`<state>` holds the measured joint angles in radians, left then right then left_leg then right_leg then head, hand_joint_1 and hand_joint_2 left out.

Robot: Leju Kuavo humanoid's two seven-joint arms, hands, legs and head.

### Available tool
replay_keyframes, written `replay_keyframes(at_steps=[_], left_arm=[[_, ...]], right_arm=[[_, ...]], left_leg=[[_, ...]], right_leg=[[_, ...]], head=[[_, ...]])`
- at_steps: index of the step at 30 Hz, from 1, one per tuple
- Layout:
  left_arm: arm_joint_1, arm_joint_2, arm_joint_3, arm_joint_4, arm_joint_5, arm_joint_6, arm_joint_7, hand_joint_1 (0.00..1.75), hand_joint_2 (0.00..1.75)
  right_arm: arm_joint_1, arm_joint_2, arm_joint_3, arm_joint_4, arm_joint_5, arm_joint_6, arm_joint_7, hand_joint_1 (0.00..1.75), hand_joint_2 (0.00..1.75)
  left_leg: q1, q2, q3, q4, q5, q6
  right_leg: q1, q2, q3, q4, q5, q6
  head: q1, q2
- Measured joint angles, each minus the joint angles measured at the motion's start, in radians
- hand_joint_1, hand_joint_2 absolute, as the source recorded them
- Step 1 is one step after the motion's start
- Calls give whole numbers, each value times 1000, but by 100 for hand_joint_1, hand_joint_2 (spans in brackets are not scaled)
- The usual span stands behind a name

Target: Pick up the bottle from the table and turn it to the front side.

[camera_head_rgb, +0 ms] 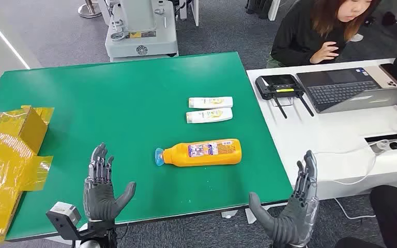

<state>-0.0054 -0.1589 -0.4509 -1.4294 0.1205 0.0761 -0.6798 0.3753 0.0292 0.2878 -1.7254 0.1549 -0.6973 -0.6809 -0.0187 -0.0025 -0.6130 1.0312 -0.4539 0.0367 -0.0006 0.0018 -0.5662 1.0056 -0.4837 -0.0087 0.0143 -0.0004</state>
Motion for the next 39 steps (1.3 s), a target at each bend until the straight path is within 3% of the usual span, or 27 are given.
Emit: replay_keyframes(at_steps=[25,39], left_arm=[[3,7,-1,0,11,66,17,0,175],[-13,-16,-30,4,-24,22,38,0,175]], right_arm=[[-102,-8,23,4,100,0,71,0,175],[-139,-76,-44,46,523,26,326,0,175]], left_leg=[[0,0,0,0,0,0],[0,0,0,0,0,0]], right_leg=[[0,0,1,0,0,0],[0,0,1,0,0,0]], head=[[0,0],[0,0]])
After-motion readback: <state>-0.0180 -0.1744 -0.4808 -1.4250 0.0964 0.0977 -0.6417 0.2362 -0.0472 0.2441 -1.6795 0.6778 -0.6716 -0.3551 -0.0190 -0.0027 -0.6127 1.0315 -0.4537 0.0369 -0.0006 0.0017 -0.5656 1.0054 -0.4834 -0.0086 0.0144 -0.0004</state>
